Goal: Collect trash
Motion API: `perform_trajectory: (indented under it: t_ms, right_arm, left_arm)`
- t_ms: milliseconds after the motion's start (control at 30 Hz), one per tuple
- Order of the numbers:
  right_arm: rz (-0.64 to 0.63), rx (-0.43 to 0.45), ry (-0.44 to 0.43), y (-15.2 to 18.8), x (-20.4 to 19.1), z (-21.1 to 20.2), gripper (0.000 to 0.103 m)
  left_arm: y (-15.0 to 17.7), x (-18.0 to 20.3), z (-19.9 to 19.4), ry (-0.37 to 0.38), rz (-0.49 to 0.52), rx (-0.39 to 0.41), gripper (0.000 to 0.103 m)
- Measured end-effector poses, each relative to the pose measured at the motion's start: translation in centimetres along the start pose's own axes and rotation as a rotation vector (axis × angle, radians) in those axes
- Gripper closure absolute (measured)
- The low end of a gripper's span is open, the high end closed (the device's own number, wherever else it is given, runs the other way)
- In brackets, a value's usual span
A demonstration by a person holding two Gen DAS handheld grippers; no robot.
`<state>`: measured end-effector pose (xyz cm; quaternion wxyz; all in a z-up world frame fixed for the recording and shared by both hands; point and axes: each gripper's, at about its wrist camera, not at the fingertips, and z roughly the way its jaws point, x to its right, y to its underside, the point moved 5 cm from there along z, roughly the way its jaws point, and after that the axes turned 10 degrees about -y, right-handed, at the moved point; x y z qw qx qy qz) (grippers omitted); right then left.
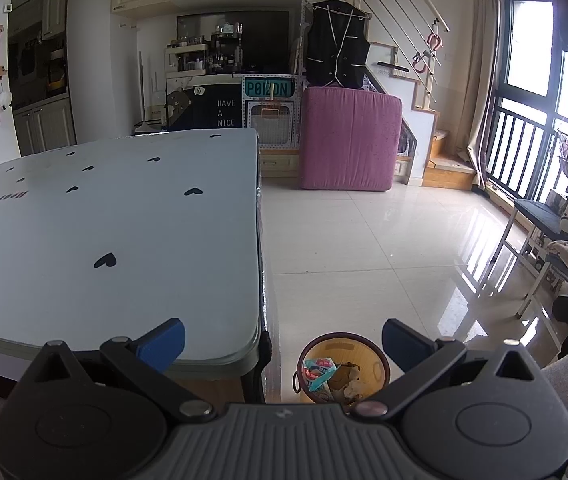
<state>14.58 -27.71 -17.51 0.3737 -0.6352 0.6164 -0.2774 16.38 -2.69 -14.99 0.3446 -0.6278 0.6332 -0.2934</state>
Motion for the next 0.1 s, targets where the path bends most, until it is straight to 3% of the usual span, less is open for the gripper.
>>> perform_trajectory:
  t_ms: [100]
  right_arm:
    - [0.000, 0.000, 0.000, 0.01, -0.04, 0.01, 0.000]
  left_arm:
    - [-0.17, -0.10, 0.09, -0.001, 0.002, 0.002, 0.000]
